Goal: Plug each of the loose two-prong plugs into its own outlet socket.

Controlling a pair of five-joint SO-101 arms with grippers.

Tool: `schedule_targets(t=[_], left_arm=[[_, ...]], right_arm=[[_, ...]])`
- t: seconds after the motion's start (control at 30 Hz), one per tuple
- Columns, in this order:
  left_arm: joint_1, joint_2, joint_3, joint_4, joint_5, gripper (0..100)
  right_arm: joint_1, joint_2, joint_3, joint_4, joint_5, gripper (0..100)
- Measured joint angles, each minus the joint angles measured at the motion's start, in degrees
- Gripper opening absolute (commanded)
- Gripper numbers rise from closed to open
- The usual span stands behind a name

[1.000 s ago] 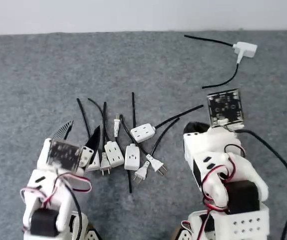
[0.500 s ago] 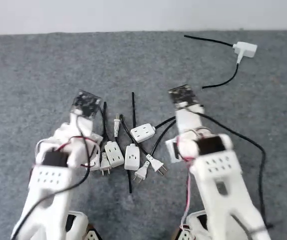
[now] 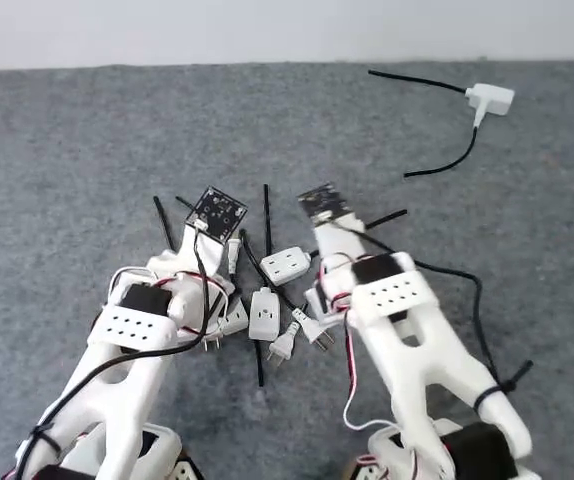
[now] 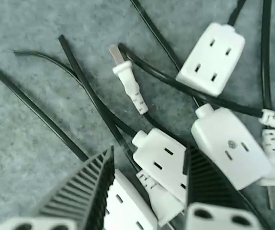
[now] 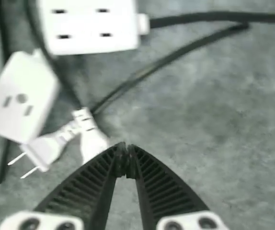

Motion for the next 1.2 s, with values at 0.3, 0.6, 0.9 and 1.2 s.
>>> schedule_targets(t=[0.3, 0.6, 0.9, 1.2], left_arm=[[-6.33, 0.35, 1.41, -4.48, 1.32, 24], [-9.93, 0.35, 1.58, -5.98, 3.78, 24], [-9.85, 0.35, 1.58, -6.15, 3.78, 24], [-9.93, 0.35, 1.58, -6.15, 3.78, 24]], right_arm=[[-8.97, 0.44, -0.09, 1.67, 3.87, 17.3], [-9.58, 0.44, -0.09, 1.85, 3.69, 16.5], [-13.63, 7.91, -0.09, 1.85, 3.52, 16.5], [-15.38, 13.36, -0.18, -0.88, 3.52, 16.5]])
